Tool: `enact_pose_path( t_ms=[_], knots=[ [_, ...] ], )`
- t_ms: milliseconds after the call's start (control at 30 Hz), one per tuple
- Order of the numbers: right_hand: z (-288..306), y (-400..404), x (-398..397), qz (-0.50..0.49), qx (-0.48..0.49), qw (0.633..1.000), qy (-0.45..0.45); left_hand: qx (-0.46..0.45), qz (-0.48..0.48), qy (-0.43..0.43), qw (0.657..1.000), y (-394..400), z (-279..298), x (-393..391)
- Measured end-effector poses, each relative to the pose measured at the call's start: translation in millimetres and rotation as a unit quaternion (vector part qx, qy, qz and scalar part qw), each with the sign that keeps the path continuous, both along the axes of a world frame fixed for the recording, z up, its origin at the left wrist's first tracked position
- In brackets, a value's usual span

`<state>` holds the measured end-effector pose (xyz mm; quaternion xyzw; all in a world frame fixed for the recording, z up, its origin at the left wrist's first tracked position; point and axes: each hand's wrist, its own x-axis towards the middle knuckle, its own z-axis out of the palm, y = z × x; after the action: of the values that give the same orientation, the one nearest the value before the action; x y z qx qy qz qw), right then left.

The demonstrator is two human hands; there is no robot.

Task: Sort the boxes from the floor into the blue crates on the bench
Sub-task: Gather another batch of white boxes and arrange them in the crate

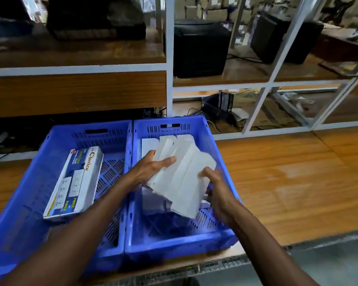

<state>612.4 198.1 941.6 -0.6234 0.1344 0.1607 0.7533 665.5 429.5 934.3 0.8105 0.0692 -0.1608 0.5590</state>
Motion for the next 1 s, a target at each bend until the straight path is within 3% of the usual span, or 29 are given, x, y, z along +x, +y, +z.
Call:
enact_pose_path(
  t_ms=[200,300,467,600,733,833,1000],
  knots=[
    [-34.4,-29.9,7.3,0.113,-0.028,0.984,0.137,0.113,-0.052,0.041,0.991,-14.4,-31.4,-3.2],
    [-41.7,-39.0,8.1,0.115,-0.022,0.971,0.207,0.155,-0.069,0.05,0.984,-22.7,-38.9,-11.9],
    [-53.9,-42.0,12.3,0.101,-0.026,0.965,0.241,0.199,-0.098,0.052,0.974,-29.0,-44.4,-11.4],
    [-53.3,-45.1,9.9,0.141,-0.058,0.947,0.282,0.284,-0.166,0.045,0.943,-33.4,-50.3,-9.0],
    [-46.3,-48.6,7.2,0.244,-0.244,0.92,0.186,0.349,-0.234,0.004,0.907,-48.2,-51.6,-8.8],
    [-42.7,-43.2,8.3,0.318,-0.413,0.848,0.097,0.354,-0.281,-0.026,0.892,-58.1,-55.7,-10.5],
    [-38.9,-34.9,6.8,0.296,-0.512,0.805,0.039,0.346,-0.279,-0.056,0.894,-54.2,-60.7,-13.3]
  ],
)
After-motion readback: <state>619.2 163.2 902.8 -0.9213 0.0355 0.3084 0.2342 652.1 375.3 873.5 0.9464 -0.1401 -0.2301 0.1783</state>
